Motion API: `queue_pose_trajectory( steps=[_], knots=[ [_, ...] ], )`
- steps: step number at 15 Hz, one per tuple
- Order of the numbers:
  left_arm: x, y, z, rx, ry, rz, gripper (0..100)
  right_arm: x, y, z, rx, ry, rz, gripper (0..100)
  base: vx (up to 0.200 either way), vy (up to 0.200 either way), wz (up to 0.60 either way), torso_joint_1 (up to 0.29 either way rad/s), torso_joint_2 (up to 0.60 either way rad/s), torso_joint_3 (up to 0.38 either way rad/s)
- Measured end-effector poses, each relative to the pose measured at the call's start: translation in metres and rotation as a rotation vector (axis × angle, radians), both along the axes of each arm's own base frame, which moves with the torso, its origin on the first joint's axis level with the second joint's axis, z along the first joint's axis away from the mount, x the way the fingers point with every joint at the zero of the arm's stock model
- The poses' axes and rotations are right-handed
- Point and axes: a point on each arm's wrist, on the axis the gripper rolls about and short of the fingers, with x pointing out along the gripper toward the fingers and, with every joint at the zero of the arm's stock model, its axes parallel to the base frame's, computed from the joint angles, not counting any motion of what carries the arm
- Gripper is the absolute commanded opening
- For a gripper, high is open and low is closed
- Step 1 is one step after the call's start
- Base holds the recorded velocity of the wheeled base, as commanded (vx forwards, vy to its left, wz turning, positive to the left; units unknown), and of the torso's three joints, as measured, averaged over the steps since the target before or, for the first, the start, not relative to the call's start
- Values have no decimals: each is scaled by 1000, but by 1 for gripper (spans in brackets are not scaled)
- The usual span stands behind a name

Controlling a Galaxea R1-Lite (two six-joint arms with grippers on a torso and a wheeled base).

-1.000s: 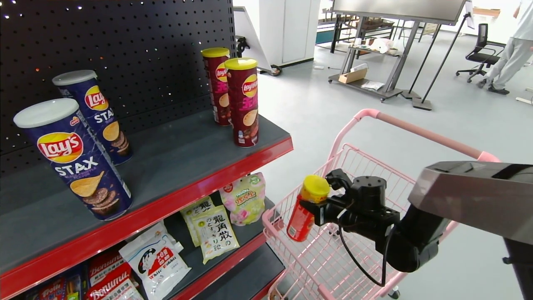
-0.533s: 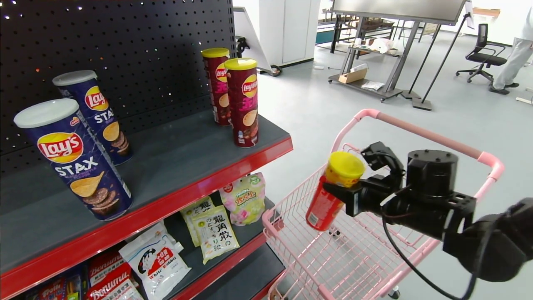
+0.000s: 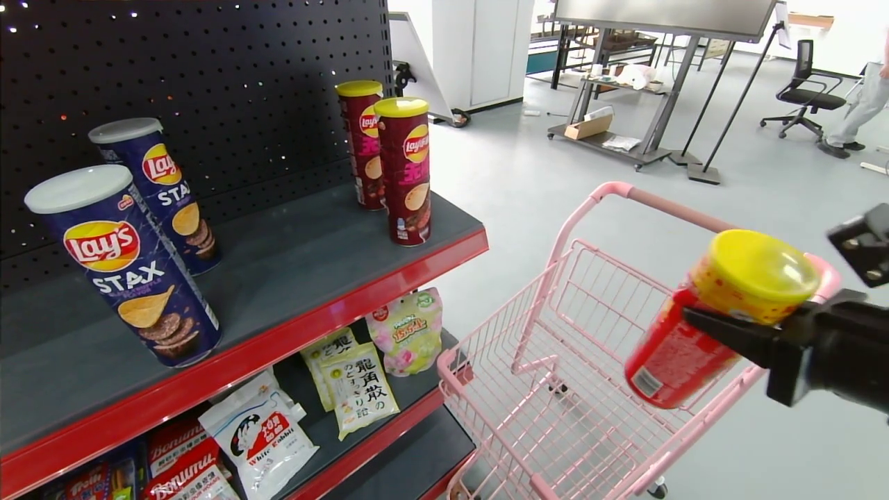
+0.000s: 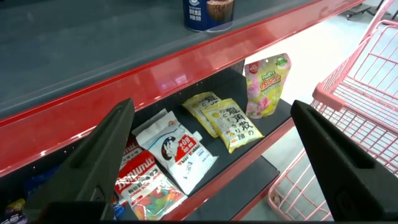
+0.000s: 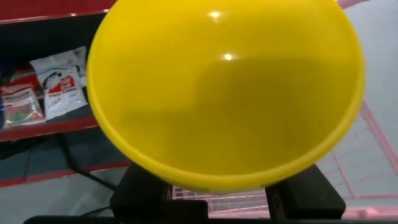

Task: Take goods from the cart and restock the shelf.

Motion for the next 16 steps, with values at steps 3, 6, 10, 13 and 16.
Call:
queue_pose_trajectory(
  steps=[3, 6, 10, 13, 16],
  knots=[
    [0, 0, 0, 0, 0, 0, 100, -38, -22, -2, -16, -19, -71, 0, 0, 0, 0, 0, 0, 0],
    [0, 0, 0, 0, 0, 0, 100, -74, -37, -9, -33, 3, -79, 0, 0, 0, 0, 0, 0, 0],
    [0, 0, 0, 0, 1, 0, 100, -103, -48, -15, -35, -13, -88, 0, 0, 0, 0, 0, 0, 0],
    [0, 0, 0, 1, 2, 0, 100, -111, -51, -15, -26, -45, -105, 0, 0, 0, 0, 30, -64, -40],
    [0, 0, 0, 0, 0, 0, 100, -112, -52, -14, -22, -59, -120, 0, 0, 0, 0, 147, -369, -212]
  ],
)
